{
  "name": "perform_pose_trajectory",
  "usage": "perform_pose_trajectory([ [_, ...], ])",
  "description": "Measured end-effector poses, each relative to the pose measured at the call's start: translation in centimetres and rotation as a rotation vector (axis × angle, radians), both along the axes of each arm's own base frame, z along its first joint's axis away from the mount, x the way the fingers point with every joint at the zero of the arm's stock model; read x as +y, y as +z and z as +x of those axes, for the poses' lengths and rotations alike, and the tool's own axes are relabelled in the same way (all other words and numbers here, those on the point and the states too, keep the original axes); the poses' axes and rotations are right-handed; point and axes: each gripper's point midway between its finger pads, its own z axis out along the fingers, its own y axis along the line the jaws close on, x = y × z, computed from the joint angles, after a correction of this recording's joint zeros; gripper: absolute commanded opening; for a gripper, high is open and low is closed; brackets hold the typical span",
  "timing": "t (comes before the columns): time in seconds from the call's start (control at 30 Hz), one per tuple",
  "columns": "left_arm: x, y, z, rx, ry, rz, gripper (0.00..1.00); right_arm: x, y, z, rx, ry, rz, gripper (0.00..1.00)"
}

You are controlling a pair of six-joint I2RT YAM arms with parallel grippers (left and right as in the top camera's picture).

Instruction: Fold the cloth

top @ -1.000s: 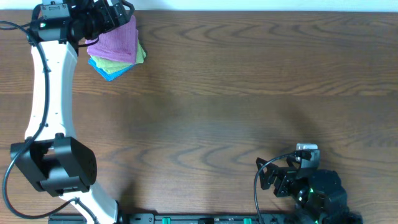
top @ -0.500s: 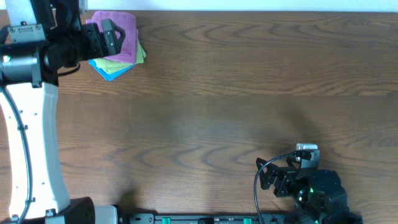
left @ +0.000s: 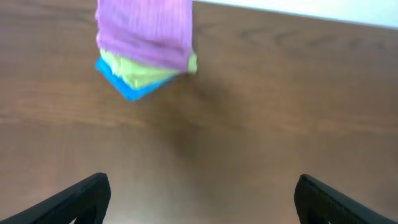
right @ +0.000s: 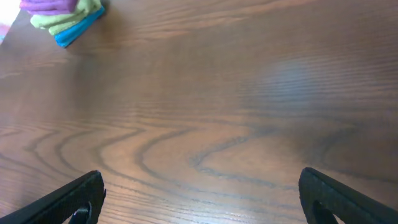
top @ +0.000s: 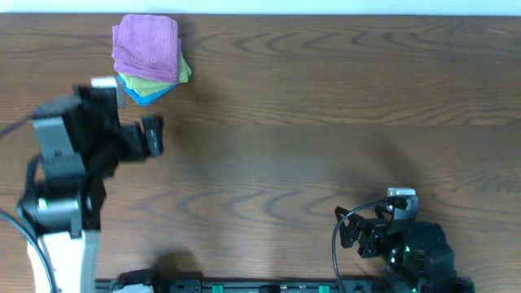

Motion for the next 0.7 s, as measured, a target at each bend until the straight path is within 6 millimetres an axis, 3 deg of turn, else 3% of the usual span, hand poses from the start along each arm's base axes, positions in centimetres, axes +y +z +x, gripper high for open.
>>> perform_pose_trajectory([
  [0.17, 0.5, -5.0, -5.0, 0.007, 0.039, 0.057, 0.95, 0.0, 0.0, 0.0, -0.003, 0.000, 0.001, 0.99],
  [0.3, 0.9, -7.7, -7.8, -0.027, 0.069, 0.131, 0.95, 0.0, 0.0, 0.0, -0.002, 0.000, 0.001, 0.99],
  [0.7, 1.7, -13.9, -10.7, -0.067, 0.098, 0.221, 0.95, 0.0, 0.0, 0.0, -0.002, 0.000, 0.001, 0.99],
])
